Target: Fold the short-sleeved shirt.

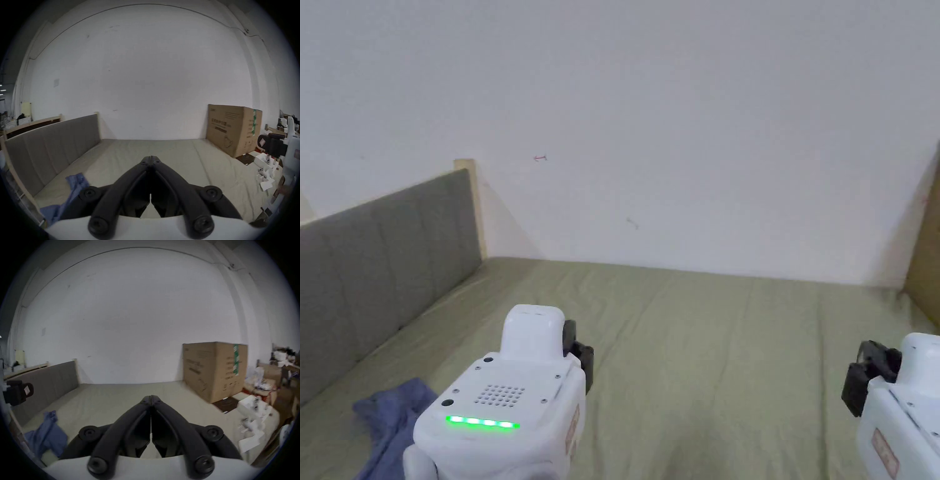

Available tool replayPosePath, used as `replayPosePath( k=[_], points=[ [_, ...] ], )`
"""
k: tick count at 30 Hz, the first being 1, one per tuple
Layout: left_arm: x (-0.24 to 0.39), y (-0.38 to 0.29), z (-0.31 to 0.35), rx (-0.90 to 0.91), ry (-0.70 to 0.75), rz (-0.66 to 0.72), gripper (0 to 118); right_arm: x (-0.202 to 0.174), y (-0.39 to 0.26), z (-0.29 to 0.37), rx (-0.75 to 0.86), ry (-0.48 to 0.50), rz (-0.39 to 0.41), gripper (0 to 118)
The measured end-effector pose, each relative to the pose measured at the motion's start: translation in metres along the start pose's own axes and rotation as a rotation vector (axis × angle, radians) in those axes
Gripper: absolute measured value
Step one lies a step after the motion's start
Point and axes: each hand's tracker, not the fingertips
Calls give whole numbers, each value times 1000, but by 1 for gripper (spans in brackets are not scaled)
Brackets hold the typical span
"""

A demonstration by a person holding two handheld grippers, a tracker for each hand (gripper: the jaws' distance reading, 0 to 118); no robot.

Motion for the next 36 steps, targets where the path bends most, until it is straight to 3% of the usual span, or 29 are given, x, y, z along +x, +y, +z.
replayPosePath(
  k=[3,8,13,16,18,19,20,21,22,29,32,34,36],
  points=[
    [-43,-7,22,-20,222,-108,0,-41,-3,-14,-56,164,-16,0],
    [-92,-14,46,-51,250,-54,0,-88,-10,-21,-95,314,19,0],
    [-169,-28,11,-356,222,146,0,-90,-17,-22,-154,369,66,0],
    [-227,-60,-29,-572,128,364,0,-82,-26,-22,-182,285,160,0],
    [-252,-86,-55,-688,174,386,0,-73,-32,-25,-192,263,172,0],
    [-259,-96,-66,-722,201,339,3,-69,-35,-27,-203,263,168,0],
    [-265,-106,-78,-767,210,306,22,-65,-37,-30,-219,255,167,0],
    [-268,-118,-87,-803,238,290,74,-63,-40,-34,-236,244,168,0],
    [-274,-131,-98,-847,227,298,94,-60,-43,-38,-255,236,171,0],
    [-283,-217,-160,-1010,212,338,95,-53,-61,-51,-343,233,153,0],
    [-282,-242,-175,-1015,223,203,100,-54,-69,-53,-379,237,148,0],
    [-280,-249,-179,-1008,229,176,115,-55,-74,-55,-390,235,155,0],
    [-285,-256,-176,-1004,221,196,118,-56,-77,-59,-401,240,151,0]
  ],
)
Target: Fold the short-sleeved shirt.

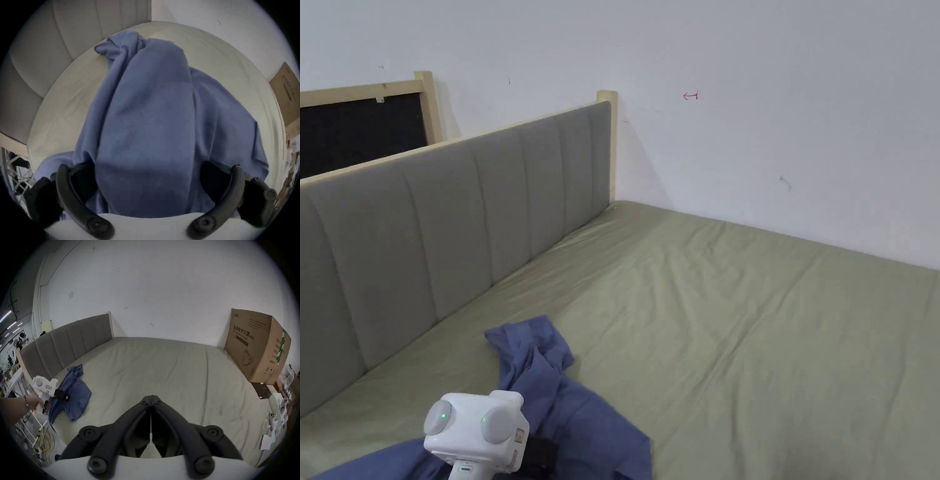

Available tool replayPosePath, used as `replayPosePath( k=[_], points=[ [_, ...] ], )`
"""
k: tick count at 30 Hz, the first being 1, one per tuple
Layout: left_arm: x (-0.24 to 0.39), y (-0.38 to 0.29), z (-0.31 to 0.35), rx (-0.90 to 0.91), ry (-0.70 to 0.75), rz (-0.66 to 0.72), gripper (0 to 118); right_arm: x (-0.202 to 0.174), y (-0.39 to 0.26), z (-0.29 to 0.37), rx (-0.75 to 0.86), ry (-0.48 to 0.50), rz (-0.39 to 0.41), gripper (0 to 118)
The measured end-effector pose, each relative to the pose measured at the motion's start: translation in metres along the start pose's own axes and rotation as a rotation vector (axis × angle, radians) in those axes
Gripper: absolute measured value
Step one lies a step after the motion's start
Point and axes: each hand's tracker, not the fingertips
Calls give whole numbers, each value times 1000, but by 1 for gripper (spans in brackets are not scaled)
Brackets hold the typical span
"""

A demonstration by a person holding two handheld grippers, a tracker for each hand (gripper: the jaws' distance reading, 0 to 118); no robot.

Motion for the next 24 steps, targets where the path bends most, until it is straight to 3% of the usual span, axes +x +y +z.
replayPosePath(
  k=[5,6,7,8,9,10,13,17,21,24],
  points=[
    [7,-10,14,58,23,-24,118,-3,-1,-8,-18,33,-24,0],
    [6,-15,19,81,9,-17,113,-4,-2,-7,-22,39,-23,0],
    [6,-19,27,139,19,-20,101,-4,-2,-8,-26,50,-20,0],
    [5,-24,36,184,32,-28,77,-3,-2,-6,-30,62,-16,0],
    [6,-24,50,225,28,-32,37,-2,-2,-4,-33,76,-14,0],
    [3,-26,58,226,44,-22,8,-1,-2,-1,-34,83,-12,0],
    [-14,-29,90,290,-33,-14,8,4,-1,8,-18,81,-17,0],
    [-8,-23,158,421,43,-109,8,15,4,21,11,76,-56,0],
    [16,-1,249,601,-66,-127,8,30,10,39,57,55,-85,0],
    [64,17,314,733,-171,-214,8,43,16,56,99,37,-114,0]
  ],
)
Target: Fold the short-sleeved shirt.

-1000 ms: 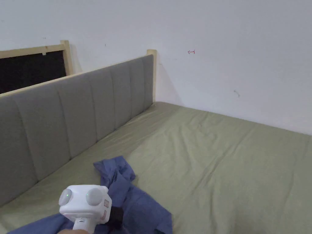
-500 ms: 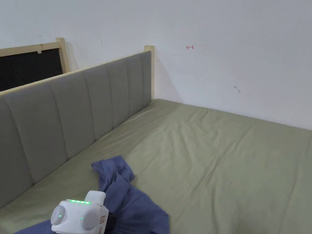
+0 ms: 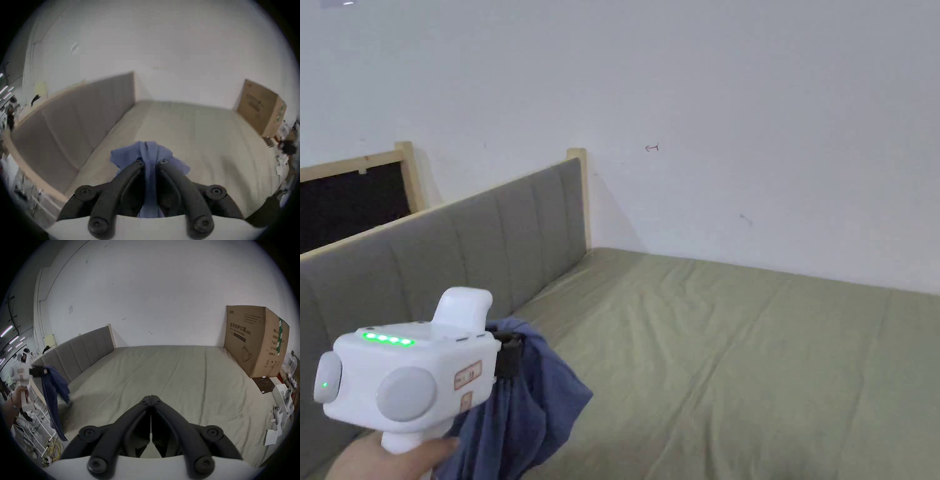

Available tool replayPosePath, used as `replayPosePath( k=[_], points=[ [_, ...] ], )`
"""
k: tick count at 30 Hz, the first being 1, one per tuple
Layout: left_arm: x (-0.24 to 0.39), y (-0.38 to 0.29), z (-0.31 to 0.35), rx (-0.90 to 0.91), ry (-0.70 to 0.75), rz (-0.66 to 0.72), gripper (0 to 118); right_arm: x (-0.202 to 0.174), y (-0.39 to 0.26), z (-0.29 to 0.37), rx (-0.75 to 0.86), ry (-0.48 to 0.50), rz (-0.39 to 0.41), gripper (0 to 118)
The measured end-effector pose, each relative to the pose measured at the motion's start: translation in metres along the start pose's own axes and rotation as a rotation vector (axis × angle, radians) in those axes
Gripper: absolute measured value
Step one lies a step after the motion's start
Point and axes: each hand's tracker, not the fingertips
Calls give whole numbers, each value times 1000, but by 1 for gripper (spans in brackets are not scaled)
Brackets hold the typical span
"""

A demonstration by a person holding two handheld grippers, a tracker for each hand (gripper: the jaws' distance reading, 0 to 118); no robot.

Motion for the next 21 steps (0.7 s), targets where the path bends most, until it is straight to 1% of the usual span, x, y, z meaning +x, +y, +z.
replayPosePath(
  k=[2,5,8,11,12,14,15,18,19,21],
  points=[
    [52,40,13,78,-111,-57,8,10,7,15,41,-22,-20,0],
    [127,78,17,133,-268,-100,8,28,13,37,85,-46,-48,0],
    [205,101,3,108,-462,-82,8,49,19,61,115,-82,-64,0],
    [282,101,-29,54,-578,-131,8,71,20,83,142,-136,-72,0],
    [312,99,-42,17,-622,-151,8,80,19,90,146,-155,-79,0],
    [352,91,-77,-89,-710,-120,8,95,18,101,148,-184,-93,0],
    [378,85,-95,-176,-747,-94,8,103,16,105,149,-204,-102,0],
    [439,51,-143,-408,-782,-34,8,124,9,115,151,-252,-135,0],
    [454,34,-154,-491,-788,-39,8,130,6,115,150,-264,-150,0],
    [481,-2,-168,-592,-794,-72,8,140,1,116,139,-281,-179,0]
  ],
)
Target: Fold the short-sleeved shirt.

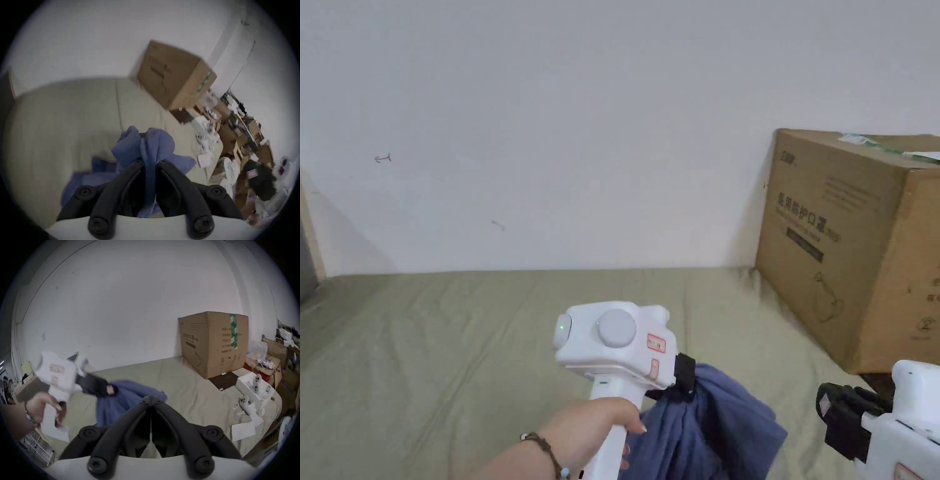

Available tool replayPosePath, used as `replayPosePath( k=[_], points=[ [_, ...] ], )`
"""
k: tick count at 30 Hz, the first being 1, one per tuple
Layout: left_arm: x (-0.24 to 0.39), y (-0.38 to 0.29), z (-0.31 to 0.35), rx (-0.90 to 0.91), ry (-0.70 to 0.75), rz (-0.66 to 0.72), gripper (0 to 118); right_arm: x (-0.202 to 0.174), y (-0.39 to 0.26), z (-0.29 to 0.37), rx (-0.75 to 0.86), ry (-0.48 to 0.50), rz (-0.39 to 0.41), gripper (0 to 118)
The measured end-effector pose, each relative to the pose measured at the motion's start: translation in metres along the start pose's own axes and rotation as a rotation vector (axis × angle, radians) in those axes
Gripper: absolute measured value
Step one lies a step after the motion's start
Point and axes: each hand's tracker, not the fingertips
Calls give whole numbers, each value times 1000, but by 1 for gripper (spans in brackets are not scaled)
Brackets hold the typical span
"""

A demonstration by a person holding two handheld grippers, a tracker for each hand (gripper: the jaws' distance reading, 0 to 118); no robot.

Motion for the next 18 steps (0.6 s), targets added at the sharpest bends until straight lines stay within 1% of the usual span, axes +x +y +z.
replayPosePath(
  k=[2,3,4,5,6,7,8,9,10,12,15,16,17,18],
  points=[
    [0,-17,-36,-121,-1,2,10,8,-3,-3,-15,-13,-17,0],
    [-2,-28,-51,-200,-8,30,17,11,-5,-5,-21,-16,-21,0],
    [-5,-36,-60,-247,-29,77,32,13,-6,-6,-28,-20,-22,0],
    [-10,-42,-66,-286,-44,118,49,14,-8,-7,-35,-23,-21,0],
    [-16,-47,-67,-296,-62,168,75,15,-9,-10,-41,-24,-20,0],
    [-22,-51,-67,-302,-69,207,90,15,-10,-10,-46,-24,-20,0],
    [-6,-62,-40,-280,-82,215,95,15,-12,-11,-48,-23,-22,0],
    [-9,-64,-27,-243,-93,231,94,15,-13,-12,-50,-21,-26,0],
    [-12,-62,-13,-206,-73,229,94,15,-15,-14,-53,-21,-31,0],
    [-31,-39,6,-145,-33,234,94,13,-18,-14,-62,-15,-42,0],
    [-35,-30,74,56,14,158,95,5,-21,-14,-66,-8,-31,0],
    [-51,-21,84,148,48,128,96,4,-22,-13,-65,-7,-23,0],
    [-51,-26,104,232,91,85,100,2,-22,-12,-60,-5,-16,0],
    [-51,-36,129,335,149,40,100,1,-22,-11,-50,-2,-9,0]
  ],
)
